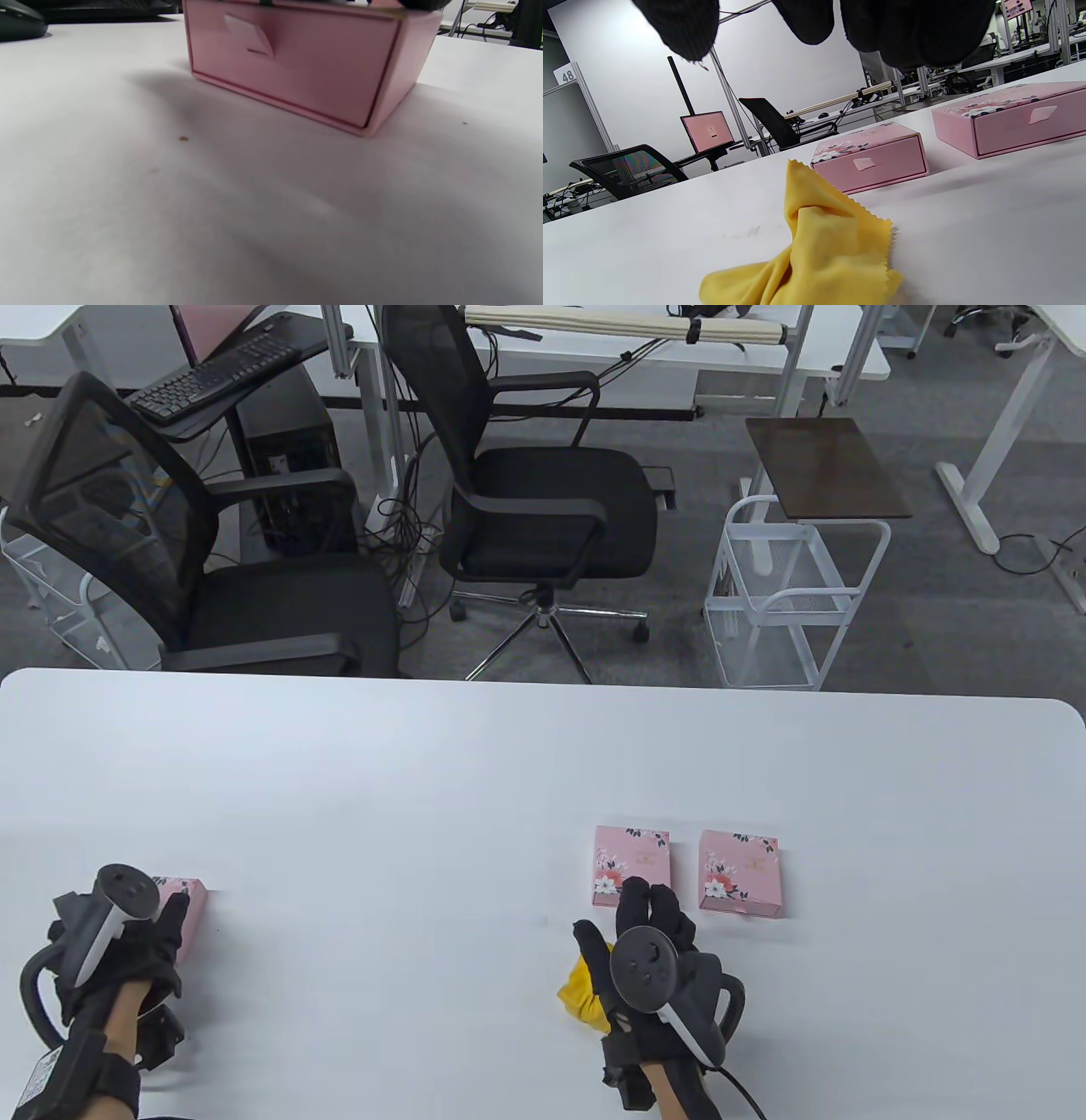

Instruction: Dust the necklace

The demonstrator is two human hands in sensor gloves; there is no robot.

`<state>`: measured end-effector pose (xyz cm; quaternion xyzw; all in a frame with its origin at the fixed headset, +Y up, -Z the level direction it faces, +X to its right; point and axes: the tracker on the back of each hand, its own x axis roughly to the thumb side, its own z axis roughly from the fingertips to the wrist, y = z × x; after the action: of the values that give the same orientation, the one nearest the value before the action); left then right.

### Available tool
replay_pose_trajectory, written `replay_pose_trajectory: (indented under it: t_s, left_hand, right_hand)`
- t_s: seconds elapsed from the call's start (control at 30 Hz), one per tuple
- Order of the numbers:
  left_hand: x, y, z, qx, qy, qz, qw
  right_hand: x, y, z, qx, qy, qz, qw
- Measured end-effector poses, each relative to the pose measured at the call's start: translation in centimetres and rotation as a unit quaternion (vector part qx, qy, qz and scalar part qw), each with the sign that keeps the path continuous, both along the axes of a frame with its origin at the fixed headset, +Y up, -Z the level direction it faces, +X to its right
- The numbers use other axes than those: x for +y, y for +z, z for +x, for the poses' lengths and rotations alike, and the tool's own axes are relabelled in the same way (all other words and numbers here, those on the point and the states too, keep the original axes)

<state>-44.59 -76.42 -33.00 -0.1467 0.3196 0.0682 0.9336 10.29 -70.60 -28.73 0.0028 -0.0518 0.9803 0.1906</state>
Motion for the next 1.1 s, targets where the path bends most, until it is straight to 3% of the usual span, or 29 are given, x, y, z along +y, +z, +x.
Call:
replay_pose_trajectory:
  t_s: [0.3, 0.47, 0.57, 0.87, 1.1]
  left_hand:
    - [-0.2, -0.6, 1.6, -0.042, -0.009, -0.047, 0.998]
    - [0.2, -0.6, 2.5, -0.037, -0.015, -0.015, 0.999]
    - [1.1, -0.9, 4.3, -0.071, -0.055, -0.009, 0.996]
    - [4.3, -2.0, 14.9, -0.178, -0.047, 0.064, 0.981]
    - [3.9, -3.0, 23.5, -0.245, -0.020, 0.069, 0.967]
  right_hand:
    - [0.0, 0.1, 0.0, 0.000, 0.000, -0.001, 1.000]
    - [0.0, 0.1, 0.1, -0.001, -0.002, -0.003, 1.000]
    - [0.0, 0.0, 0.1, -0.002, -0.003, -0.003, 1.000]
    - [-0.1, 0.1, 0.1, -0.002, -0.004, -0.003, 1.000]
    - [-0.1, 0.1, 0.4, -0.004, -0.009, -0.003, 1.000]
